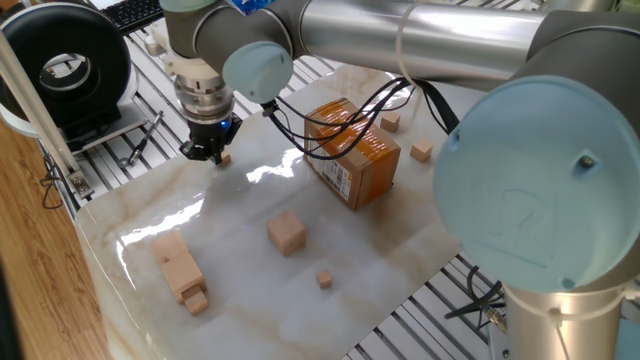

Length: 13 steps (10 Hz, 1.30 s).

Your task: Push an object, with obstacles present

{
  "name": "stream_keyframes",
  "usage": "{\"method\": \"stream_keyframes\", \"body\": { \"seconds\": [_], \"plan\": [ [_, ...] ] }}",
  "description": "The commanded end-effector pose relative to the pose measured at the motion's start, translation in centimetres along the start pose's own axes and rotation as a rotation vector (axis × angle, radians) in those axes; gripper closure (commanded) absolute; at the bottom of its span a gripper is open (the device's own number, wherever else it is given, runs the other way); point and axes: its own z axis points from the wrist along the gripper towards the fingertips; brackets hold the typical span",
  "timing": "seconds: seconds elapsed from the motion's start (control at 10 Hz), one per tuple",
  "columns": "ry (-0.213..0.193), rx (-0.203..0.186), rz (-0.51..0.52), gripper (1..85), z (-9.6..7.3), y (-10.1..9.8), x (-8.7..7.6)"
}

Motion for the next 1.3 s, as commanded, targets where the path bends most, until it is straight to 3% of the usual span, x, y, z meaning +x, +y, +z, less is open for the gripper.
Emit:
{"method": "stream_keyframes", "body": {
  "seconds": [0.0,0.3,0.5,0.7,0.9,1.0,1.2],
  "plan": [
    [-0.008,0.016,-0.017,84.3,0.1,-1.6,0.3],
    [-0.008,0.01,-0.022,84.3,0.3,-1.2,0.3],
    [-0.03,-0.016,-0.011,84.3,0.2,0.0,-0.2],
    [-0.054,-0.026,0.06,84.3,0.2,0.2,-0.8],
    [-0.045,0.004,0.079,84.3,0.2,-0.6,-0.6],
    [-0.02,-0.014,0.062,84.3,0.2,-0.5,0.0],
    [0.004,-0.012,0.006,84.3,0.1,-3.9,1.2]
  ]
}}
